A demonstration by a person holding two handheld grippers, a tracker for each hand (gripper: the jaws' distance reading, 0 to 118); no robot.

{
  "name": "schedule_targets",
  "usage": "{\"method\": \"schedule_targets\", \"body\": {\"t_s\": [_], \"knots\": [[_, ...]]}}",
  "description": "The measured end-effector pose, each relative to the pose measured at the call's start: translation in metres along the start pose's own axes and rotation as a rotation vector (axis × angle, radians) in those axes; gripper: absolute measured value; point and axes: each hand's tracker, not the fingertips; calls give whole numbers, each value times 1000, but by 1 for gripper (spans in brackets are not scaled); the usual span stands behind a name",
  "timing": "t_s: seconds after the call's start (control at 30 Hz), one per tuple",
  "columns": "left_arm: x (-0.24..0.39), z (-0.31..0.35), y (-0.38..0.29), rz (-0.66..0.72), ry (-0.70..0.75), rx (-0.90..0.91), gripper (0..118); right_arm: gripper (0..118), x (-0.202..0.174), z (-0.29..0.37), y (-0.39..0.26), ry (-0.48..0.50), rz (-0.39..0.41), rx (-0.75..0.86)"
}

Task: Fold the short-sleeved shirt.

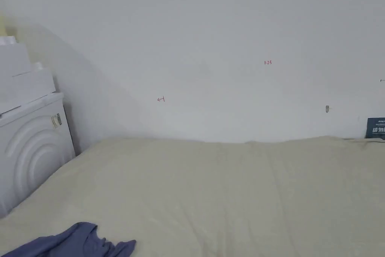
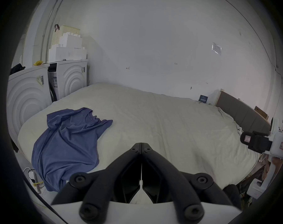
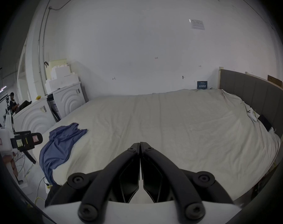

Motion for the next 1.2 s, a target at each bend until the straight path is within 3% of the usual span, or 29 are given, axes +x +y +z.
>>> {"method": "schedule_targets", "body": {"t_s": [0.23, 0.4, 0.5, 0.53, 0.6, 0.77, 0.8, 0.9, 1.03, 1.2], "knots": [[1, 0, 5, -14, 9, 18, 2, 0, -2, -2, -1, 9, -14, -7], [-31, -3, 2, 59, 3, -2, 3, 0, -2, -1, -4, 20, -1, -27], [-64, -11, 4, -26, 81, -28, 4, 0, 0, -1, -9, 21, -15, -46], [-77, -14, 5, -45, 111, -32, 8, 0, 0, -2, -11, 24, -23, -56], [-110, -26, 11, -62, 163, -39, 27, 0, 0, -6, -17, 25, -44, -87], [-180, -86, 31, -167, 169, -117, 92, 0, -1, -28, -34, 31, -94, -180], [-187, -101, 36, -184, 163, -159, 97, 0, -2, -32, -37, 35, -100, -202], [-211, -151, 43, -217, 44, -229, 97, 0, -7, -43, -44, 24, -113, -250], [-236, -223, 39, -330, 67, -343, 97, 1, -14, -52, -53, -7, -103, -315], [-275, -292, 24, -322, 173, -474, 97, 1, -15, -59, -64, -42, -120, -398]]}}
